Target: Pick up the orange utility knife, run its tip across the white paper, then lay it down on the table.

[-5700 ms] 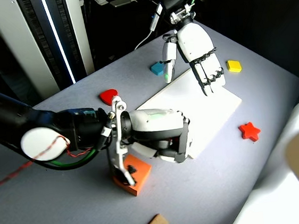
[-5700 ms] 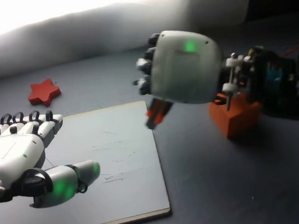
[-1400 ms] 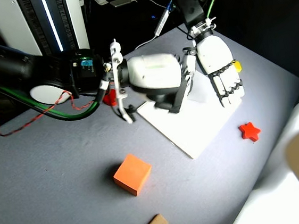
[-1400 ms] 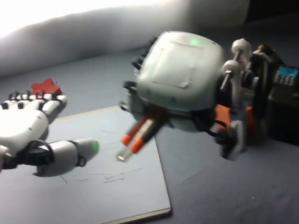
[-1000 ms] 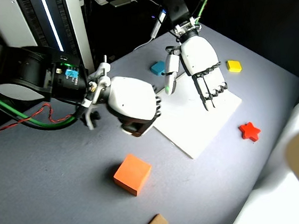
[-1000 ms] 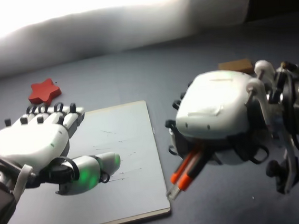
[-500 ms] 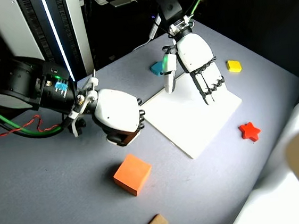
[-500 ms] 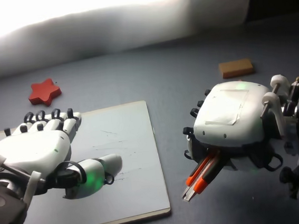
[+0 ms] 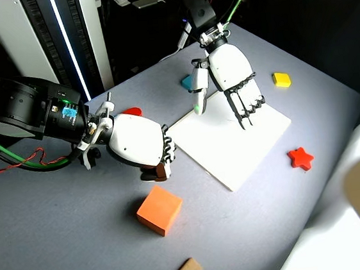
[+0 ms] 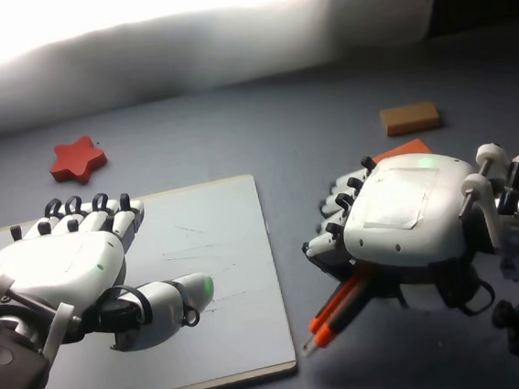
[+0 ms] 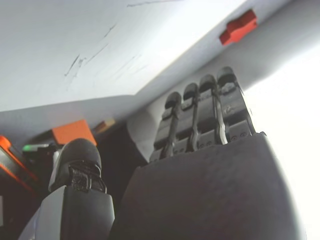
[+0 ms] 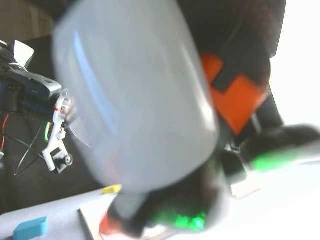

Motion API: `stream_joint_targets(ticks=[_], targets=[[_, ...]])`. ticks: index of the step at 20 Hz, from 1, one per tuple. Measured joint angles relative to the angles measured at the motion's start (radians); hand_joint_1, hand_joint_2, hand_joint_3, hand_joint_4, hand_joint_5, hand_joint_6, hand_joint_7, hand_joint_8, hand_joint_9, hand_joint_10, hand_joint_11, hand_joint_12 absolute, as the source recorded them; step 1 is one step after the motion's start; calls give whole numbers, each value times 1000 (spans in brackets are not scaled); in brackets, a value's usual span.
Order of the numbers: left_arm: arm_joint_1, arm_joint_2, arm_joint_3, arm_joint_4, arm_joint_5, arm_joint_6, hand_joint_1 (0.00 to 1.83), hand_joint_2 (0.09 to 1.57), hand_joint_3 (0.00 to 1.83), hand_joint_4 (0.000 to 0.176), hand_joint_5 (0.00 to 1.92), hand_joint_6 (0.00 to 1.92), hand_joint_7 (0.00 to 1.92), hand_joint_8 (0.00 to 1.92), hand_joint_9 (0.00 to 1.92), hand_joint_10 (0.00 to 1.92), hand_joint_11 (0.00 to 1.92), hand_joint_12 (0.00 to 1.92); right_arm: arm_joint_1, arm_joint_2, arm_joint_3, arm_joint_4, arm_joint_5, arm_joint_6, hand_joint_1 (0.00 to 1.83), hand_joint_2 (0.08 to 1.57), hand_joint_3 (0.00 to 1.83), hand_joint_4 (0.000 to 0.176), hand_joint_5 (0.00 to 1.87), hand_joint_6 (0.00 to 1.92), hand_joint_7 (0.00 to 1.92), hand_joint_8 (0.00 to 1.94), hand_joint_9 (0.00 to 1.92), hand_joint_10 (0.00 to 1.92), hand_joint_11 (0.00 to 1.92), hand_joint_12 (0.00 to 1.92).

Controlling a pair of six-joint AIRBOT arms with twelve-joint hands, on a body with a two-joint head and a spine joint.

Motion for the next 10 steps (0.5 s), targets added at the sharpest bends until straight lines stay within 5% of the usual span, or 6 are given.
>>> stream_joint_targets(ticks=[2, 5, 9, 10], targets=[[0, 0, 0, 0, 0, 0, 0, 1214, 3, 0, 0, 0, 0, 0, 0, 0, 6, 4, 0, 9, -3, 0, 2, 0, 727, 1144, 0, 0, 87, 285, 276, 111, 212, 346, 0, 1006], [1, 0, -6, 7, 2, -2, 0, 1215, 3, 0, 0, 0, 0, 0, 0, 0, 3, 1, -6, 26, -15, 0, 11, -1, 622, 1051, 0, 0, 3, 12, 66, 1, 106, 50, 0, 404], [13, 0, -6, 29, 4, -19, 0, 1219, 4, 0, 0, 0, 0, 0, 0, 0, 4, 2, -7, 45, -36, 0, 16, -2, 605, 1030, 0, 0, 0, 0, 39, 0, 82, 15, 0, 250], [13, 0, -6, 29, 5, -21, 0, 1220, 4, 0, 0, 0, 0, 0, 0, 0, 2, 1, -7, 53, -44, 0, 16, -2, 437, 1049, 1, 0, 0, 0, 48, 2, 87, 13, 0, 300]])
